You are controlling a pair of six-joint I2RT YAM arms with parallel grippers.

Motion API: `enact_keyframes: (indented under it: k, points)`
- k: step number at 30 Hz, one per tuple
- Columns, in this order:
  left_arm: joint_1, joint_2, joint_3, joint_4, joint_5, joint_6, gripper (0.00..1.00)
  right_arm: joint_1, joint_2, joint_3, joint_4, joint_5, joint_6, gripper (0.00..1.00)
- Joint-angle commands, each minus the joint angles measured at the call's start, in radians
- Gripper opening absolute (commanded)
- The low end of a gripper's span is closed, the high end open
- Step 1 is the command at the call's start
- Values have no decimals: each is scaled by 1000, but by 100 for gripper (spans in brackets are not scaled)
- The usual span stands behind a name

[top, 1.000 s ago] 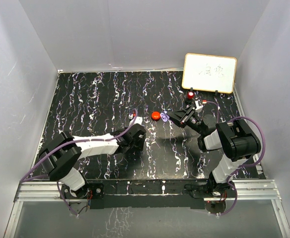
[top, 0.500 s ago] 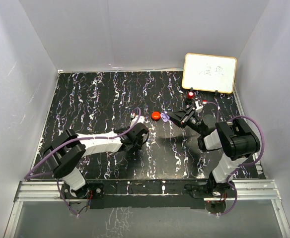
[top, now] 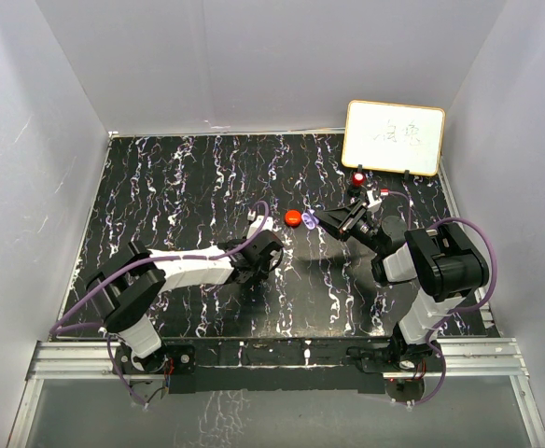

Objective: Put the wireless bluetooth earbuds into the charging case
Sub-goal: Pick up the earbud from the center of the board.

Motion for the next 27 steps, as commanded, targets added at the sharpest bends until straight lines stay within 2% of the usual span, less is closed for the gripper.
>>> enact_keyframes:
  k: [1,4,10,19,27]
  points:
    - [-6,30,-12,-123,15,-1,39,-5,4,-5,91,-5,2,0]
    - [-8,13,-20,-132,19,4,46,-4,4,-5,92,-5,2,0]
    - [-9,-11,-45,-108,47,13,47,-4,4,-6,94,-4,4,0]
    - [-21,-17,-51,-124,68,12,40,-5,4,-6,96,-5,5,0]
    - [-23,-26,-63,-140,83,5,39,-5,4,-5,98,-5,7,0]
